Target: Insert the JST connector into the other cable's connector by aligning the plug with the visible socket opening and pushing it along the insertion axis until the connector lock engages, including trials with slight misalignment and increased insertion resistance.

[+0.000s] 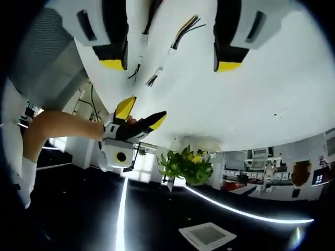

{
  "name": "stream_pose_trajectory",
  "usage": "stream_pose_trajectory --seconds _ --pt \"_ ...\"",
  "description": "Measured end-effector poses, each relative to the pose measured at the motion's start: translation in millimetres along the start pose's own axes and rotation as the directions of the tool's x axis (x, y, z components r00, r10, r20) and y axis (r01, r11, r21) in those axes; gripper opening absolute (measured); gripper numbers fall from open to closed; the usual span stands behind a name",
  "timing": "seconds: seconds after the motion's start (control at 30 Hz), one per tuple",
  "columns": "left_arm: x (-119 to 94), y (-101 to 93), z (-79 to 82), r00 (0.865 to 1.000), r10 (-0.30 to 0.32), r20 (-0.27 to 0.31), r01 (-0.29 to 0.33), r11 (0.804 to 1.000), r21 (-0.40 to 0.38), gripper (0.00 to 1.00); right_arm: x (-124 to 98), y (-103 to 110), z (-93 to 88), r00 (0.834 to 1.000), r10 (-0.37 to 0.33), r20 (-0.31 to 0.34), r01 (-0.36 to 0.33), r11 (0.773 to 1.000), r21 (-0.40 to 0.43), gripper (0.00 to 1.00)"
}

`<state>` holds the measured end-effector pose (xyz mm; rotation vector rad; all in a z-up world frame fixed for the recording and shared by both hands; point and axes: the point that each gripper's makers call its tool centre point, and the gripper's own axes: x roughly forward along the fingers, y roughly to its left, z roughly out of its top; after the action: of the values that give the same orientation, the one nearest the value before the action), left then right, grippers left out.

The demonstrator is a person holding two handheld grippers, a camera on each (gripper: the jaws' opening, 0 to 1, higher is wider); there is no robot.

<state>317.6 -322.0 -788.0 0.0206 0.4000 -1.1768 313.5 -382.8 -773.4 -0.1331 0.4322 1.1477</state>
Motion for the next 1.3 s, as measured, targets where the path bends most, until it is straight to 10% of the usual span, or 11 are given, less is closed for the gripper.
stream_pose_trajectory --seconds 0.5,1.3 --pt "16 7.6 -36.1 0.996 0.060 -0.069 -0.055 0.995 0.078 0.24 13 1 -42.3 0.993 0.013 -0.114 -0.018 0.999 -0.038 0.24" --pt "24 8.9 -48.8 0.994 0.077 -0.077 -0.069 0.992 0.101 0.12 22 0 -69.9 0.981 0.006 -0.192 -0.022 0.996 -0.084 0.06"
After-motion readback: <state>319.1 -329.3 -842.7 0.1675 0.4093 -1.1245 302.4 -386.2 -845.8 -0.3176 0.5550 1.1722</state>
